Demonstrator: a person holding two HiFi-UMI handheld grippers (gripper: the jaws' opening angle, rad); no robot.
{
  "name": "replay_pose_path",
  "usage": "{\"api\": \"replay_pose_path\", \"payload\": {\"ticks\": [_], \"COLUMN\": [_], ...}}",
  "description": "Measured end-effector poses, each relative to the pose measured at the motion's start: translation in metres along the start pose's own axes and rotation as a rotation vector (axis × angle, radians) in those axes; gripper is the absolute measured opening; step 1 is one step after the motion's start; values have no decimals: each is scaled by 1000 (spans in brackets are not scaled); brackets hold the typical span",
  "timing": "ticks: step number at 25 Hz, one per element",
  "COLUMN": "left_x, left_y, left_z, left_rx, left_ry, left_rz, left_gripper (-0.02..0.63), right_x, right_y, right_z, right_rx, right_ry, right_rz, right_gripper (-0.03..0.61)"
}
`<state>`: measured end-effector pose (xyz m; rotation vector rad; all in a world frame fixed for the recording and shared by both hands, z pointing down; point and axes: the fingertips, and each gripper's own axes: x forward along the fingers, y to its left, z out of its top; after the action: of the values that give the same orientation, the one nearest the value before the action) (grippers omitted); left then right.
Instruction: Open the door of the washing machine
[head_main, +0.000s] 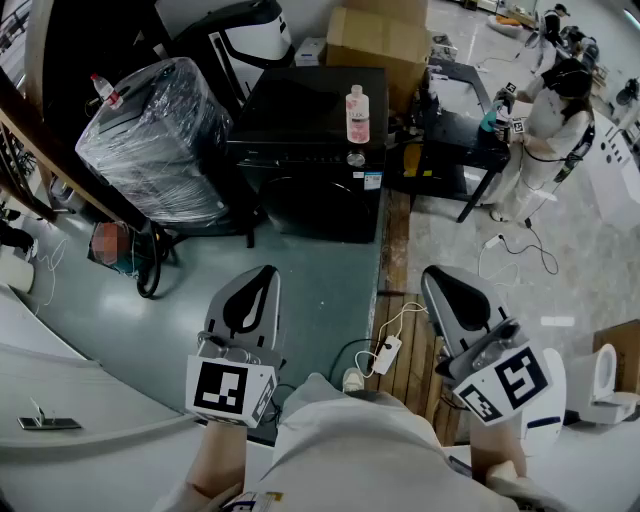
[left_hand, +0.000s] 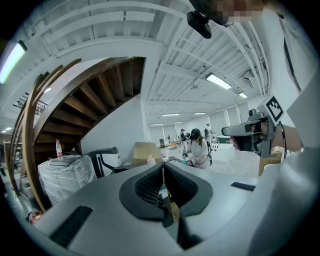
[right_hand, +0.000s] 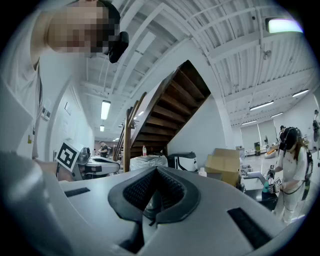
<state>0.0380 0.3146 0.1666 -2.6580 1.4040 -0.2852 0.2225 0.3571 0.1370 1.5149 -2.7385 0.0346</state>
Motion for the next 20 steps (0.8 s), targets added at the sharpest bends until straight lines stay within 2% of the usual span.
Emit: {"api": "replay_pose_path", "payload": {"ticks": [6, 11, 15, 19, 20], "left_x": [-4, -5, -6, -8, -8], "left_y": [-6, -8, -9, 0, 3], "left_z": [-3, -2, -6, -9, -10], "left_rx": [5, 5, 5, -4, -5], "left_ry": [10, 10, 15, 19, 19], "left_rz": [-4, -1, 2, 19, 26], "left_gripper": [26, 26, 26, 26, 26], "right_x": [-9, -11, -10, -6, -3], "right_y": [-7, 1, 2, -5, -7], "right_z": [-6, -6, -12, -9, -7], "right_rx": [33, 37, 37, 47, 48], "right_ry": [0, -10, 9, -16, -20], "right_rz": [-16, 30, 30, -32, -39], "right_gripper": [26, 26, 26, 28, 146]}}
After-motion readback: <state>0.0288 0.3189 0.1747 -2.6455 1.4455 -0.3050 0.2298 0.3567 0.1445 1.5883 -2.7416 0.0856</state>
